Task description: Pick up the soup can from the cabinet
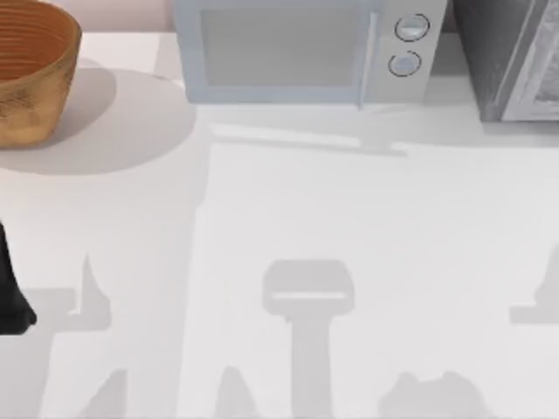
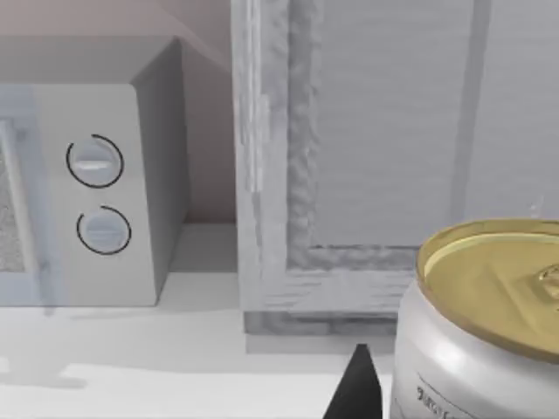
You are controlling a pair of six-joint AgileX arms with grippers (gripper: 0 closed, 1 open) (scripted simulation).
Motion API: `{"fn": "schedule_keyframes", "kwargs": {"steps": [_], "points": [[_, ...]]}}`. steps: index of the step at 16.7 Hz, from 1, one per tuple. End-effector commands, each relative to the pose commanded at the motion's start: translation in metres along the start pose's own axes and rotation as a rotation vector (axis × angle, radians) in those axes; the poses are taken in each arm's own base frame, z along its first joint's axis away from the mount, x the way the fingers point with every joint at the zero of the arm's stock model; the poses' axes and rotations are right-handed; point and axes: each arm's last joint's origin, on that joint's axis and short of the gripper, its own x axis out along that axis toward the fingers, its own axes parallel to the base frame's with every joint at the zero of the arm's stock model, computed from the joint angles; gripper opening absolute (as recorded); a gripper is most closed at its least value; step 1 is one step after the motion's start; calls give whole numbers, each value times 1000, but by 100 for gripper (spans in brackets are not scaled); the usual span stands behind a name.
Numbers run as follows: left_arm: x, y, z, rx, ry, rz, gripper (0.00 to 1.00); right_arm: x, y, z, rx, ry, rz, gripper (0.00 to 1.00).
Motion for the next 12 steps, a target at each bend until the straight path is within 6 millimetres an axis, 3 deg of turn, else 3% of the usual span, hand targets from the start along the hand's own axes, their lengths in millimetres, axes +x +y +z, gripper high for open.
{"fn": "schedule_keyframes", "kwargs": {"steps": [4,12], "points": [[0,0,0,0,0,0,100,1,-2,-24,1,-18,2,0],[0,0,0,0,0,0,100,3,-1,-23,-2,-7,14,0]]}}
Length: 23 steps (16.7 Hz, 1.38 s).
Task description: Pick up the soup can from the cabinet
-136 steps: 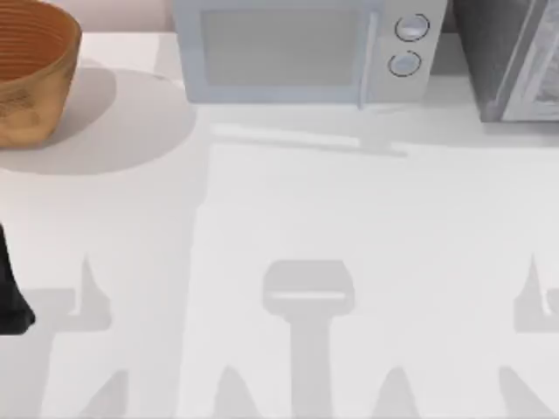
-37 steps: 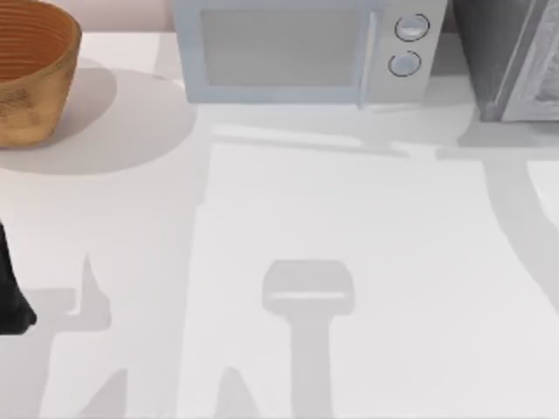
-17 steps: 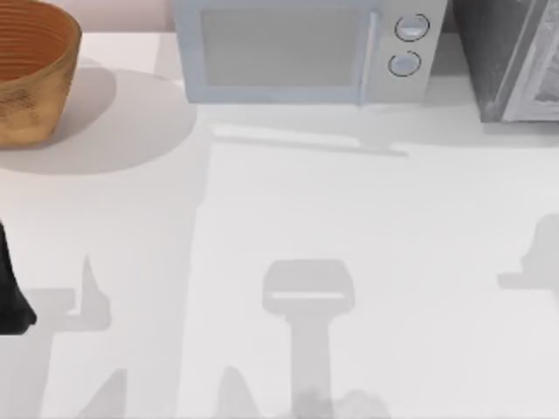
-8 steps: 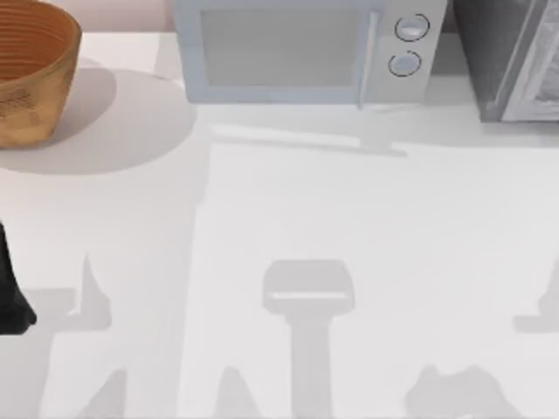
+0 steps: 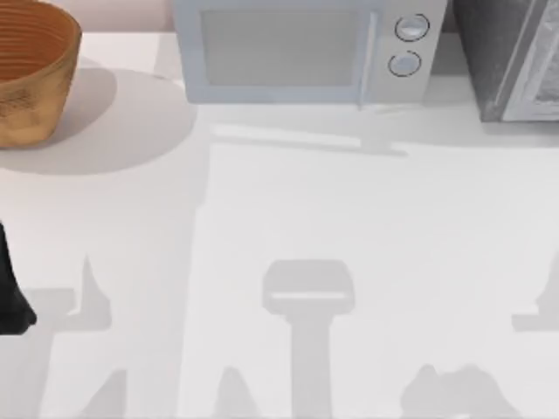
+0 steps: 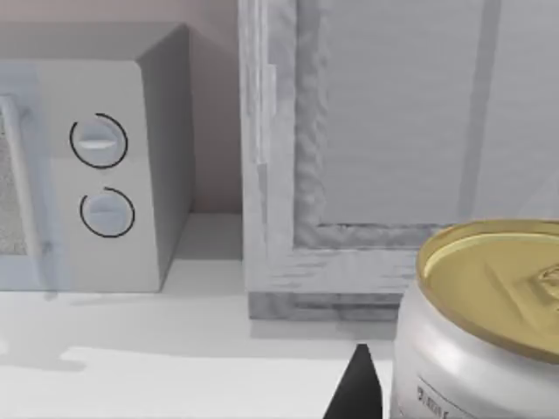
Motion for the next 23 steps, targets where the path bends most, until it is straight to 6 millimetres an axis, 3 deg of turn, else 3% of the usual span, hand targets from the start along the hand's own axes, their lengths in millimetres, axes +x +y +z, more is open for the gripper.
{"fn": "schedule_keyframes", "kwargs": {"steps": [6,13,23], "points": [[0,0,0,0,0,0,100,15,0,22,-10,-9,79,0],[0,0,0,0,0,0,100,47,-3,43,-13,-12,186,0],[0,0,0,0,0,0,100,105,-13,47,0,-7,341,0]]}}
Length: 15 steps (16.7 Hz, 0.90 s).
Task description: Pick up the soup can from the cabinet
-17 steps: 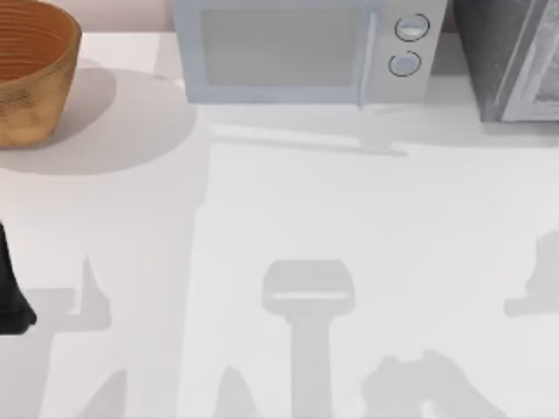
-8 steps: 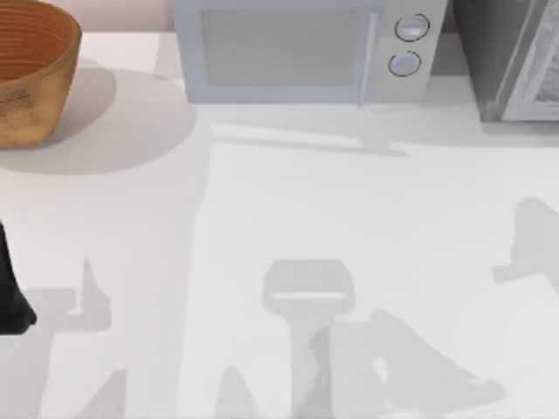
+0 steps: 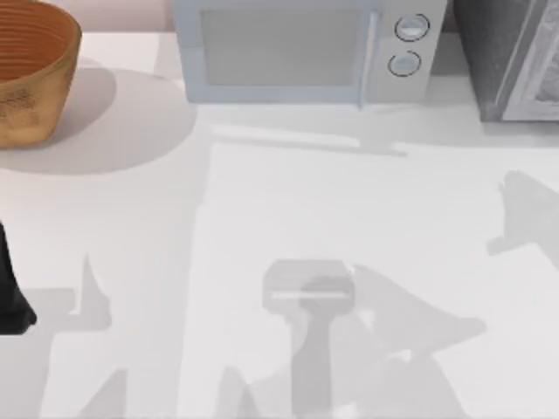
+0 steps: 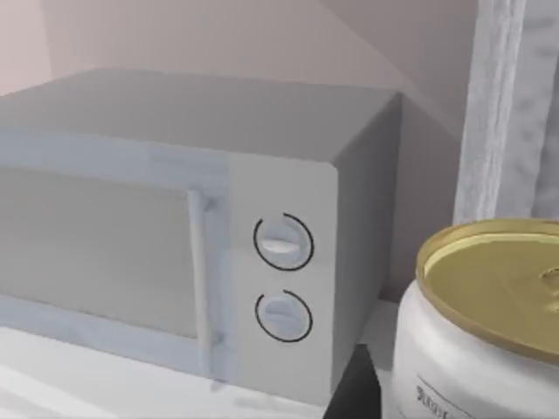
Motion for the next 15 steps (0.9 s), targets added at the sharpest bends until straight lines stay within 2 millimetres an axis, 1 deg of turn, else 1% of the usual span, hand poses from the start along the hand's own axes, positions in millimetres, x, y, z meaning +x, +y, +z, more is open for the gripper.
{"fn": "schedule_keyframes", "kwargs": {"steps": [3,8,11,15], "points": [[0,0,0,0,0,0,100,16,-11,-6,10,5,46,0],[0,0,0,0,0,0,100,42,-29,-23,15,8,121,0],[0,0,0,0,0,0,100,55,-41,-36,8,3,167,0],[0,0,0,0,0,0,100,71,-55,-58,0,-4,229,0]]}}
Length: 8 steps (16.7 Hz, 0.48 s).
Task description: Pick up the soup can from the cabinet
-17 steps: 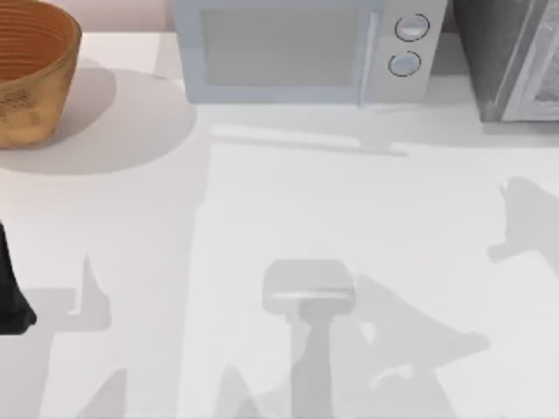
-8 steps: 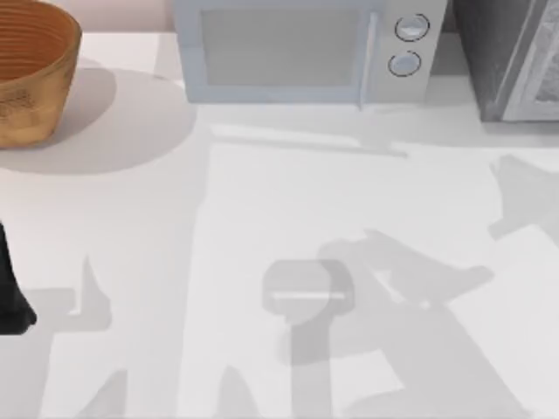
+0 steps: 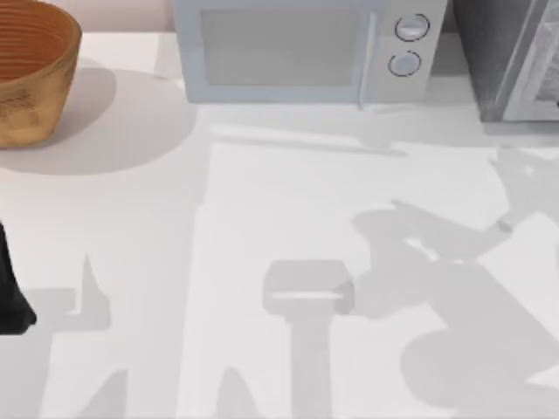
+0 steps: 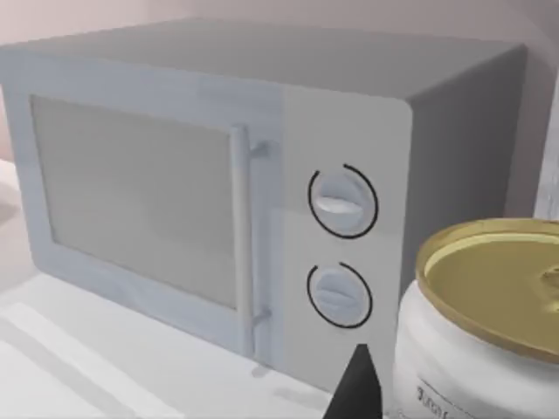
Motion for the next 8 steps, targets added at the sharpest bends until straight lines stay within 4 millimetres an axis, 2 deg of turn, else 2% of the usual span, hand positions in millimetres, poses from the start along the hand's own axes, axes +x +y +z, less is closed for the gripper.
{"fn": "schedule_keyframes", "kwargs": {"steps": [8], "points": [[0,0,0,0,0,0,100,13,-28,-64,5,0,128,0]]}}
